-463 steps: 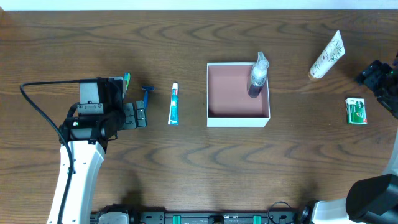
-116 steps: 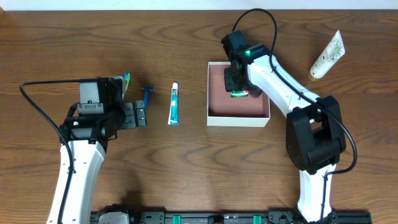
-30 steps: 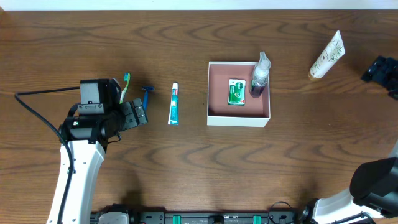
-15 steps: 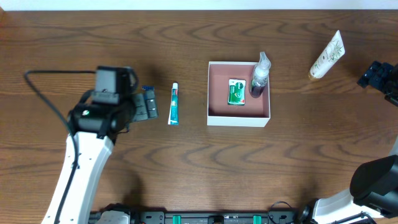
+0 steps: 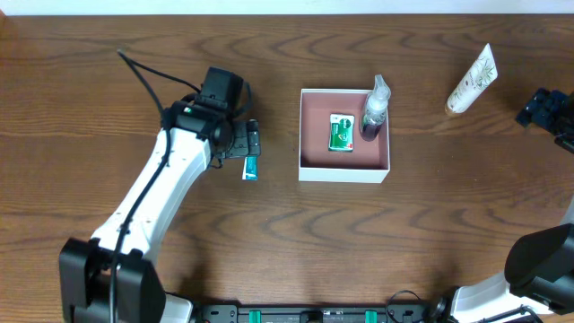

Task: Pack container
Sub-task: 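Lower the left gripper onto the Colgate toothpaste tube and grasp it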

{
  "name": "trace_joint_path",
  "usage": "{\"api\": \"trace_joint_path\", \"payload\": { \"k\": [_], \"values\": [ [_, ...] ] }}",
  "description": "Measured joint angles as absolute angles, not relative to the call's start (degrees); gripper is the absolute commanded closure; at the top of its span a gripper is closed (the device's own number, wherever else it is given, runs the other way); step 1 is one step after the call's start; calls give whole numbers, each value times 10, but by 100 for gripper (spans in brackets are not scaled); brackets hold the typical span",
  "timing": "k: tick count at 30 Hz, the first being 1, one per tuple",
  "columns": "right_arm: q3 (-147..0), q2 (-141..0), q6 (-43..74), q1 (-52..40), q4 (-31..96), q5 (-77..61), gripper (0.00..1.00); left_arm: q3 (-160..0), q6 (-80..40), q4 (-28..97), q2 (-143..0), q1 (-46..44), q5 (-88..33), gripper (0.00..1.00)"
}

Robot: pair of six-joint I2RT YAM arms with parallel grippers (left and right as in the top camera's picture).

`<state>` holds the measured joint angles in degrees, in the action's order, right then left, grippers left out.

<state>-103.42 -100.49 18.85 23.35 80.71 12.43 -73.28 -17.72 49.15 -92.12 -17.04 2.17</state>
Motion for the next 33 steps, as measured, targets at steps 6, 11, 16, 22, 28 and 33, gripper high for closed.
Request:
{"api": "trace_joint_path", "payload": {
  "k": [6,11,16,22,28,33],
  "values": [
    [-1034,-1005,189,234,807,124,1,-736,-192,481,-953,-180,26,2],
    [-1034,-1005,189,234,807,124,1,-736,-204,461,-988,-182,26,2],
    [-1034,-1005,189,234,807,124,1,-737,-208,446,-1019,-182,26,2],
    [-1034,-1005,189,234,807,124,1,-737,-205,431,-1036,-186,26,2],
    [-1034,-1005,189,234,807,124,1,-738,-205,413,-1052,-194,26,2],
    [-1034,-1005,189,234,807,124,1,-739,-205,408,-1080,-194,25,2]
  ]
}}
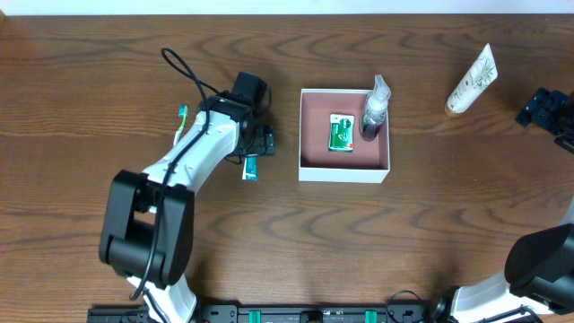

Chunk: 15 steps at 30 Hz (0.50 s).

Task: Pack container
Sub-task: 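Lower the left gripper onto the Colgate toothpaste tube and grasp it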

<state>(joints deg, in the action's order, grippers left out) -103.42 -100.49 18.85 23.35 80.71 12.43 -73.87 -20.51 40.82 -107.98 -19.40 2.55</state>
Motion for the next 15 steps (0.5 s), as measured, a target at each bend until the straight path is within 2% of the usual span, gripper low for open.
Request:
{"api": "trace_joint_path", "payload": {
  "k": [15],
  "values": [
    [-1034,-1005,189,234,807,124,1,-739,-199,385,-1110,-194,2,2]
  ]
}}
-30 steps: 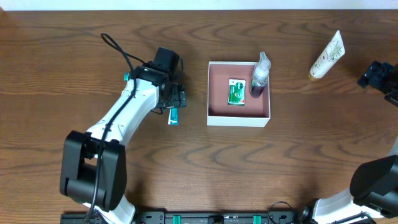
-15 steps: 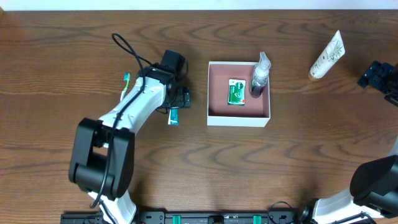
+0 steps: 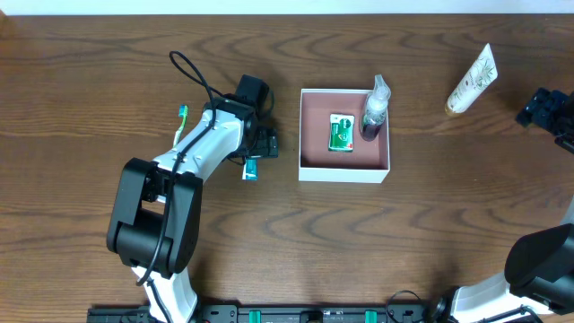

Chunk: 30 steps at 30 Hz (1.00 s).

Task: Pack container
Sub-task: 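Lower the left gripper onto the Colgate toothpaste tube and grasp it, then carry the toothpaste right and lower it into the box's left side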

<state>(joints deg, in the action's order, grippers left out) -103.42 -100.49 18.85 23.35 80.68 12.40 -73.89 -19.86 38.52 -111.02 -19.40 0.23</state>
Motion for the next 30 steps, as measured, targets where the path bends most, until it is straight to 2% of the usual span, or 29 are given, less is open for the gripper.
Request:
{"api": "trace_joint_path", "payload": {
  "k": [17,19,21,24,25,30],
  "values": [
    [-1034,-1005,189,234,807,124,1,-740,-196,385,-1142,-194,-13,0],
    [-1034,-1005,189,234,807,124,1,-740,-195,385,-1142,-194,-13,11],
    [-1034,-1005,189,234,807,124,1,-740,-199,384,-1142,-194,-13,32],
    [-1034,-1005,189,234,807,124,1,-740,-195,381,-1142,-194,-14,55],
    [-1034,-1005,189,234,807,124,1,-740,-195,379,-1142,-194,-13,60],
    [-1034,-1005,189,234,807,124,1,-740,-196,373,-1142,-194,-13,68]
  ]
}}
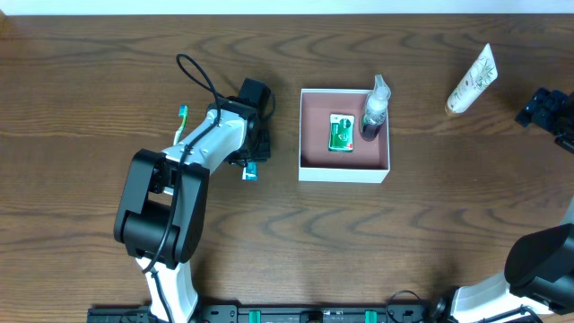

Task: Pack container
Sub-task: 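Carry the toothpaste right and lower it into the box's left side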

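Note:
The white box with a pink floor (314, 161) stands at mid-table. In it lie a green packet (340, 131) and a spray bottle (374, 108) leaning at the right wall. A small teal and white tube (250, 170) lies on the table left of the box. My left gripper (258, 149) hangs just above and behind that tube; its jaws are hidden under the wrist. A green toothbrush (180, 122) lies left of the left arm. A cream tube (472, 79) lies at the far right, with my right gripper (541, 108) beyond it at the table's edge.
The left arm's cable (199, 74) loops over the table behind the wrist. The left arm's base (152, 224) stands near the front left.
The left wrist has drawn slightly left, away from the box, and sits closer over the small teal tube. The tube, box contents and right arm have not moved.
At first the left arm stretched from the front left, its gripper over the small teal tube and the toothbrush hidden beneath it. Then the arm stood further right and folded, baring the toothbrush. The gripper stayed near the tube throughout; the tube never left the table.

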{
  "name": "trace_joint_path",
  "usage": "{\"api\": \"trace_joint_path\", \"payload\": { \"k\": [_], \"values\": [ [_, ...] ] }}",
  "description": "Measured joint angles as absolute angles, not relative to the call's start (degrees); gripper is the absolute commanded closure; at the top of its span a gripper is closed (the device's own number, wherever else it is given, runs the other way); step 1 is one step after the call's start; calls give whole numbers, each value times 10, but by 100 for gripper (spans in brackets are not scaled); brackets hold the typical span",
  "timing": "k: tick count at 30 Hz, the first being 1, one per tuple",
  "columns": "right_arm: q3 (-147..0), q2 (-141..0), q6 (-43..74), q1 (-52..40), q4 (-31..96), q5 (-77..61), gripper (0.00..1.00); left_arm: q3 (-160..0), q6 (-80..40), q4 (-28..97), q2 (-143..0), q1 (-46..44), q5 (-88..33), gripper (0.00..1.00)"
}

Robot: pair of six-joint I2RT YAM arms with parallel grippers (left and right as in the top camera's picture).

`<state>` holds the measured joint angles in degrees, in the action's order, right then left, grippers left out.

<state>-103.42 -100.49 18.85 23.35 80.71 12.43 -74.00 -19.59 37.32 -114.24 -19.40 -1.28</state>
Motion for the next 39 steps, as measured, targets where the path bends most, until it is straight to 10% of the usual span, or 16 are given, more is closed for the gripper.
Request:
{"api": "trace_joint_path", "payload": {
  "k": [11,39],
  "values": [
    [-1034,-1005,189,234,807,124,1,-740,-192,372,-1100,-193,-13,94],
    [-1034,-1005,189,234,807,124,1,-754,-230,300,-812,-369,-20,93]
  ]
}}
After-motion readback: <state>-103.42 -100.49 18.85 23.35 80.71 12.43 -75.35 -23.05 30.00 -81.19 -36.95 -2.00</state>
